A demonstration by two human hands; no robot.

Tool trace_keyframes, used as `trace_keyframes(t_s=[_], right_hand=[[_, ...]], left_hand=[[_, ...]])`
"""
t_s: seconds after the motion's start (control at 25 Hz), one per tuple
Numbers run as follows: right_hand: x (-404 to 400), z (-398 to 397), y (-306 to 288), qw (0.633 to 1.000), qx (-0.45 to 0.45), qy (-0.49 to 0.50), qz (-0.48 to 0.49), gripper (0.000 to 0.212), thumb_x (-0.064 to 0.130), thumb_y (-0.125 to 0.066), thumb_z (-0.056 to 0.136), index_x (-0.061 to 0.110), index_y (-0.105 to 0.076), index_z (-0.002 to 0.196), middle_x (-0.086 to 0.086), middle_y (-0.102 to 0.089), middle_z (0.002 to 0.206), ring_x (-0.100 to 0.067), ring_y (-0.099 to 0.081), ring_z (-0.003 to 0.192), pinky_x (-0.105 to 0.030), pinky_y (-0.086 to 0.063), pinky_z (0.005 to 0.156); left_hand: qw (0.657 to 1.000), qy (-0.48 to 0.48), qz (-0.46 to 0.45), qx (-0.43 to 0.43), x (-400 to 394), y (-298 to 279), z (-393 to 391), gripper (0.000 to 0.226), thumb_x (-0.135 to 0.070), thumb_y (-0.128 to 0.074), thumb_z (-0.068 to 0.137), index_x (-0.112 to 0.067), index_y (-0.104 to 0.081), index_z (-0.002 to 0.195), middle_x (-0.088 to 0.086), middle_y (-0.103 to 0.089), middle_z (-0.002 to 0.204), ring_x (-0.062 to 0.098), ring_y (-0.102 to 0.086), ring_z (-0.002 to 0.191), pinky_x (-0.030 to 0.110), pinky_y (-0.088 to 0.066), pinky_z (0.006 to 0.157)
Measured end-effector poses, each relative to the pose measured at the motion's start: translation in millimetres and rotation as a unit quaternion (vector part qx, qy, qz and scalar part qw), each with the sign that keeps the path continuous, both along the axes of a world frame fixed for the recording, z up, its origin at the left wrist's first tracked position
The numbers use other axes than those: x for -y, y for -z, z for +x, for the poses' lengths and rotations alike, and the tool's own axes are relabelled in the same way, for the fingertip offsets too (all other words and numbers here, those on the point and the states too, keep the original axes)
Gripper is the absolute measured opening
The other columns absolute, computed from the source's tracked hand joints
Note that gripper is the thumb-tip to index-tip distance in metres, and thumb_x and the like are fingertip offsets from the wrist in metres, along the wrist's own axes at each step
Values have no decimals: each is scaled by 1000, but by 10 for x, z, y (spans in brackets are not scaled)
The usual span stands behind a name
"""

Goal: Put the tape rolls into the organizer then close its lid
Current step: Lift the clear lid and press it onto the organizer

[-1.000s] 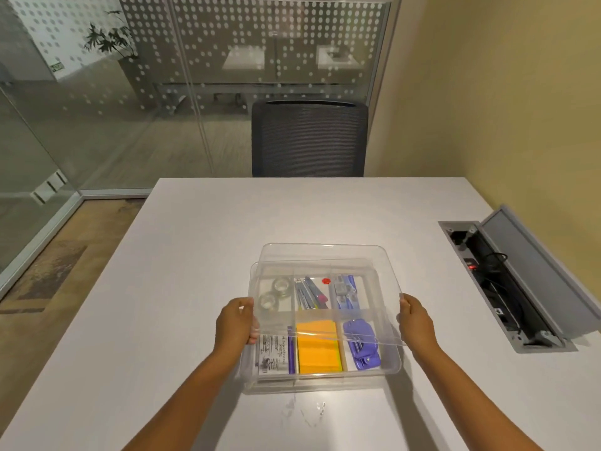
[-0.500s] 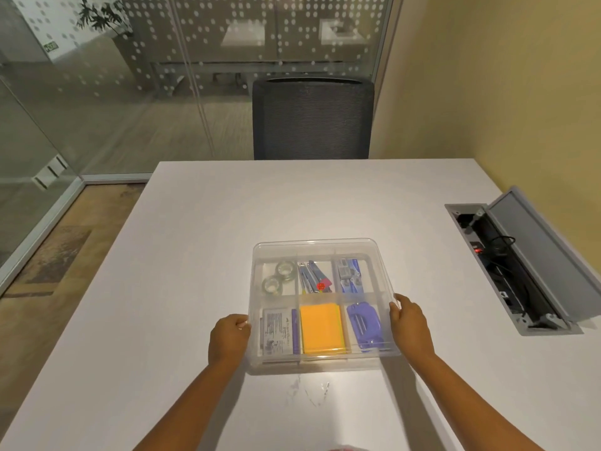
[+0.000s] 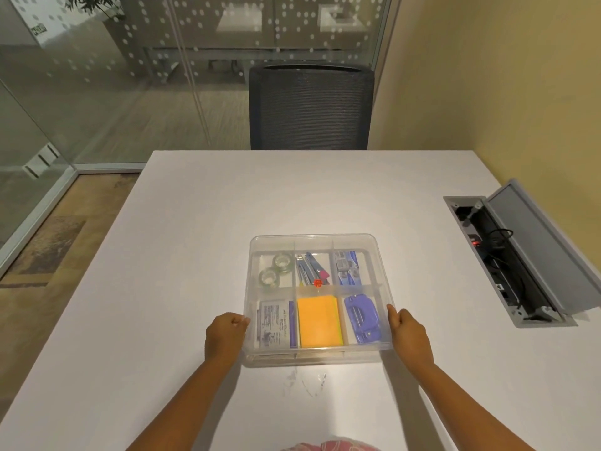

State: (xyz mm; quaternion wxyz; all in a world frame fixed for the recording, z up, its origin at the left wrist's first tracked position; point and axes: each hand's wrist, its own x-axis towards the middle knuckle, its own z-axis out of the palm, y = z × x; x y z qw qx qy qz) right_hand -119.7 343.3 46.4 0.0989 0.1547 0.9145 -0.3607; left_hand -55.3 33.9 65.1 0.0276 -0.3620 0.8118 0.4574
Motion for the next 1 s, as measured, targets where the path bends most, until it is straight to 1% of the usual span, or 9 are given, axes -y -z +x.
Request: trace_keyframes(t_s=[0.16, 0.32, 0.4, 0.52, 0.6, 0.76, 0.8, 0.88, 1.0], right_hand=[[-48, -27, 36, 1000, 5, -25, 6, 53, 44, -31, 97, 13, -35, 53, -4, -45, 52, -19, -41, 50, -31, -32, 52], [-98, -66, 73, 999, 27, -37, 11, 55, 46, -30, 96, 10, -41, 56, -4, -50, 54, -21, -46, 53, -31, -34, 54], [-123, -85, 89, 998, 23, -51, 23, 48, 46, -31, 96, 10, -43, 66, -5, -54, 59, -26, -51, 58, -32, -36, 55], [-83, -238, -8, 997, -16, -69, 34, 31, 42, -42, 94, 12, -44, 94, -9, -61, 86, -27, -57, 71, -32, -40, 59], [8, -437, -116, 994, -69, -80, 28, 31, 41, -46, 92, 13, -45, 104, -9, -57, 102, -26, -59, 81, -31, -44, 65], [281, -915, -208, 982, -132, -130, 40, 42, 38, -49, 92, 12, -45, 125, -12, -53, 129, -27, -55, 112, -37, -47, 86], [345, -1043, -191, 980, -128, -146, 45, 47, 38, -49, 92, 12, -42, 130, -12, -50, 135, -27, -51, 120, -39, -45, 94], [444, -1254, -117, 973, -106, -189, 81, 56, 40, -47, 93, 11, -33, 139, -11, -36, 148, -28, -35, 135, -42, -31, 111], [468, -1460, 37, 960, -89, -221, 146, 63, 45, -39, 94, 12, -22, 145, -9, -18, 157, -26, -16, 144, -43, -12, 118]], left_hand=[[1000, -7, 21, 10, 14, 40, -28, 24, -17, -58, 87, 6, -61, 83, 18, -63, 80, 33, -58, 69, 52, -57, 73], [999, 7, 28, 33, 53, 65, -56, 20, -18, -58, 87, 3, -59, 86, 16, -63, 81, 31, -59, 68, 51, -57, 73], [999, 27, 8, 40, 49, 59, -97, 25, -19, -59, 86, -2, -56, 104, 20, -63, 99, 34, -61, 84, 46, -55, 80], [999, 48, -1, -8, 33, 53, -271, 62, -24, -63, 83, -8, -32, 135, 19, -47, 136, 35, -51, 118, 46, -45, 95], [996, 76, -17, -51, 40, 35, -471, 73, -30, -59, 84, -13, -18, 143, 13, -33, 149, 34, -38, 132, 50, -38, 103], [966, 185, -166, -65, 51, 70, -907, 68, -38, -46, 91, -16, -11, 145, 7, -16, 156, 26, -17, 143, 48, -22, 114], [953, 217, -201, -63, 45, 103, -1004, 68, -39, -44, 91, -16, -8, 145, 5, -12, 157, 23, -10, 144, 46, -16, 115], [925, 274, -257, -51, 48, 178, -1154, 72, -45, -41, 91, -16, -3, 145, 4, -4, 158, 20, -1, 145, 43, -8, 117], [889, 330, -318, -21, 148, 265, -1348, 81, -63, -25, 84, -15, 3, 145, 2, 5, 157, 18, 5, 144, 40, 0, 117]])
